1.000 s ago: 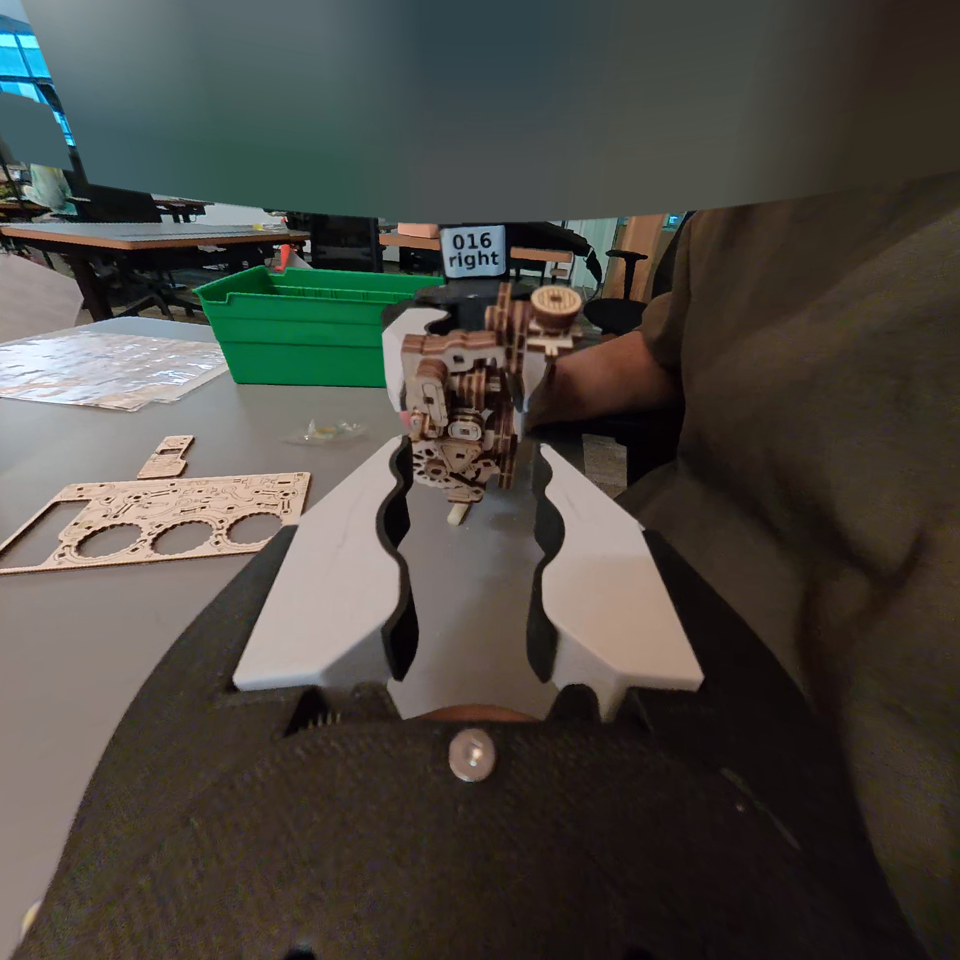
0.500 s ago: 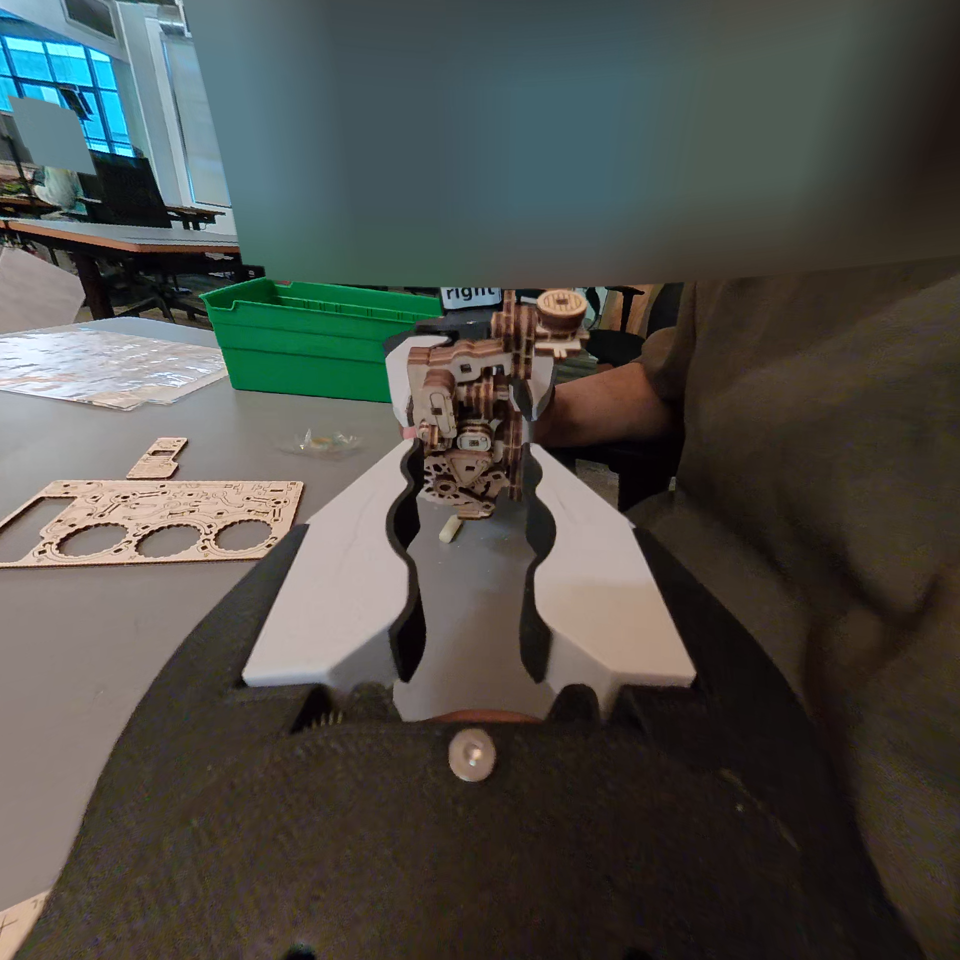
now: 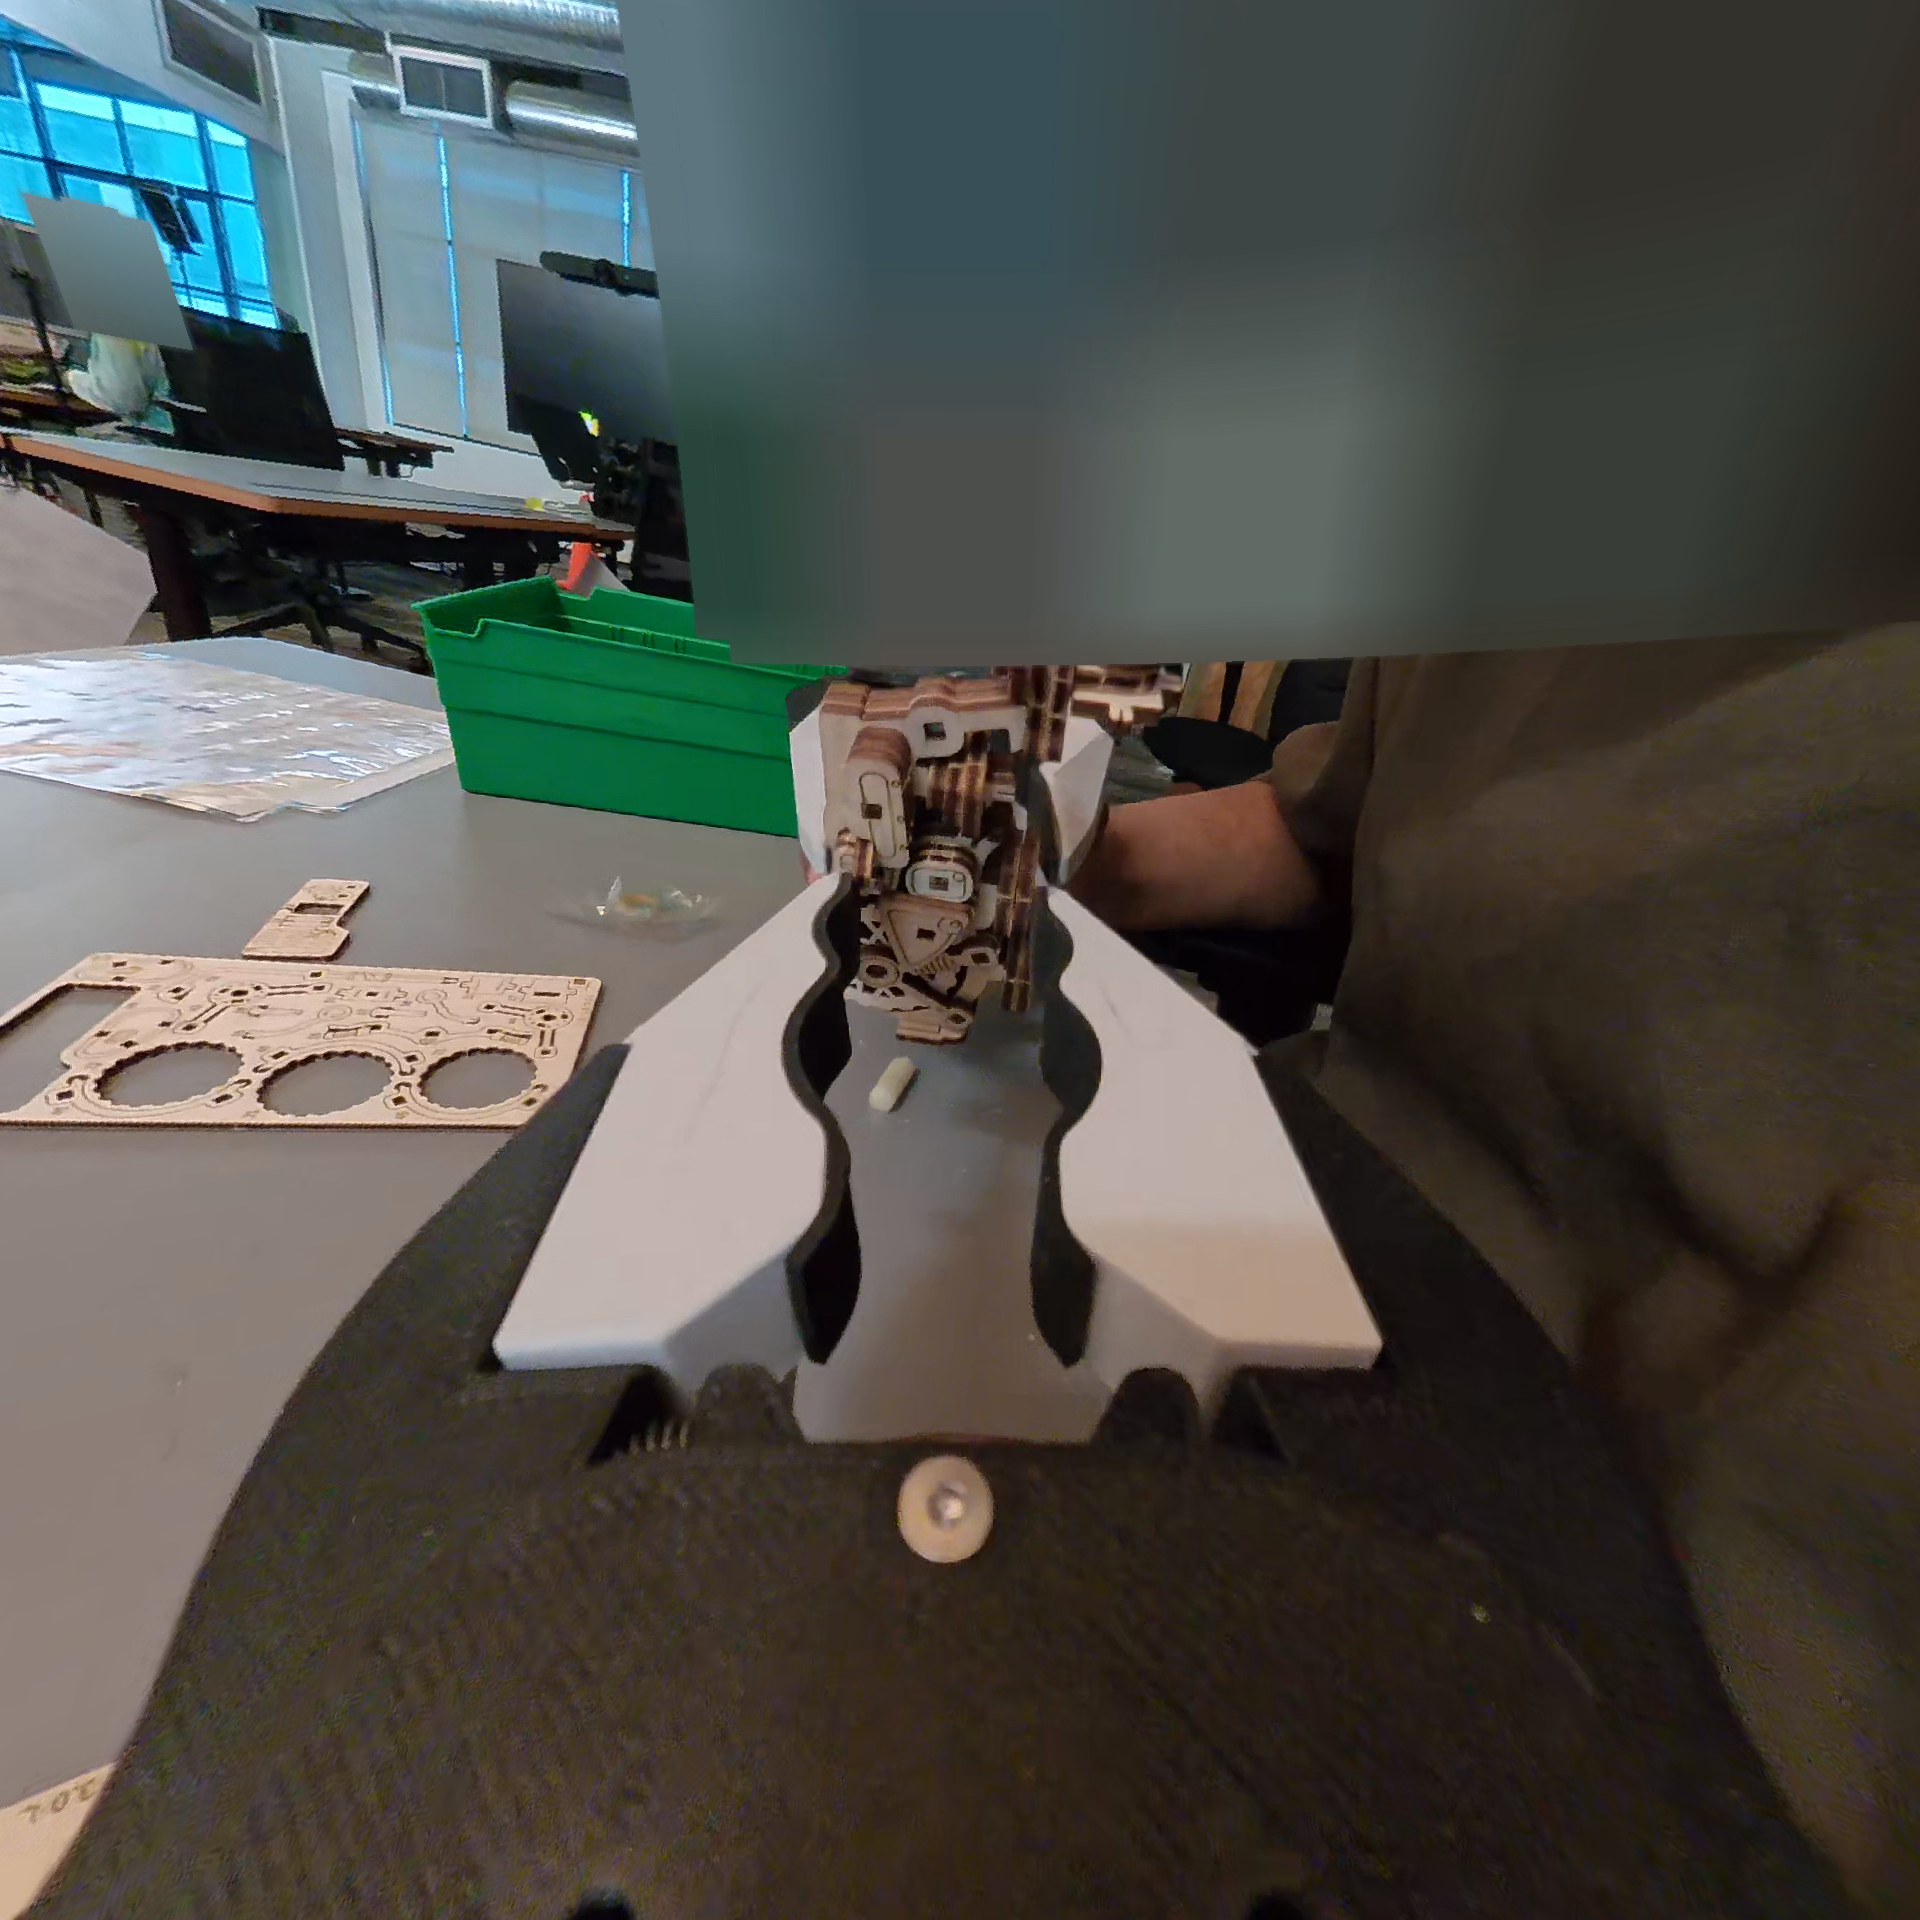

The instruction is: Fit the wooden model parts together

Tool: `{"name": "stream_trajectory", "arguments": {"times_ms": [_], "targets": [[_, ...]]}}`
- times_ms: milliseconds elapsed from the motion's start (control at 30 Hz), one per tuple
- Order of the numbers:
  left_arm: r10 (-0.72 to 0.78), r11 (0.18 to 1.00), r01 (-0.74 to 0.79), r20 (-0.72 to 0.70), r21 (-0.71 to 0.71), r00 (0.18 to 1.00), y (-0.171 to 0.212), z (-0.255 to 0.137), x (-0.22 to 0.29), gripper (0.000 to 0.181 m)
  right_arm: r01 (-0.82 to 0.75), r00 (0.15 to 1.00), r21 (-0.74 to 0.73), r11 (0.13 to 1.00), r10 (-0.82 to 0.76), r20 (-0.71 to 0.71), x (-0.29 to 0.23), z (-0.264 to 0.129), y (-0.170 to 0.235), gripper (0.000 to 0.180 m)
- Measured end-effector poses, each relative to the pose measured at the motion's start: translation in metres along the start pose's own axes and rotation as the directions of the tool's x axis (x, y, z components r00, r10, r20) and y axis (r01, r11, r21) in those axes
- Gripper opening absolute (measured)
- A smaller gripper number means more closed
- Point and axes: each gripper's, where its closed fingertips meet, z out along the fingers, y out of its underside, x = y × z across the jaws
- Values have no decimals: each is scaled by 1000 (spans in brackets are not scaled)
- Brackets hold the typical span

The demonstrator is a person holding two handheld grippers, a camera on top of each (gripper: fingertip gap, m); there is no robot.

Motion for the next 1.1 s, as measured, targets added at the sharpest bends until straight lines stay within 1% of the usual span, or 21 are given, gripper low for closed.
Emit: {"name": "stream_trajectory", "arguments": {"times_ms": [100,333,733,1100], "targets": [[30,999,-30,-1,-11,1000,2,0,1,30,18,1000,-22,1000,-18,-1,0,-1,1,37],[49,999,-49,-21,-16,999,3,0,5,30,125,991,-77,989,-128,-26,-4,-1,4,36],[64,998,-65,-39,-17,997,4,1,8,30,203,977,-117,972,-209,-40,-7,-2,5,36],[39,999,-39,-18,-36,999,7,1,3,29,178,980,-157,971,-190,-61,-2,-3,9,36]]}}
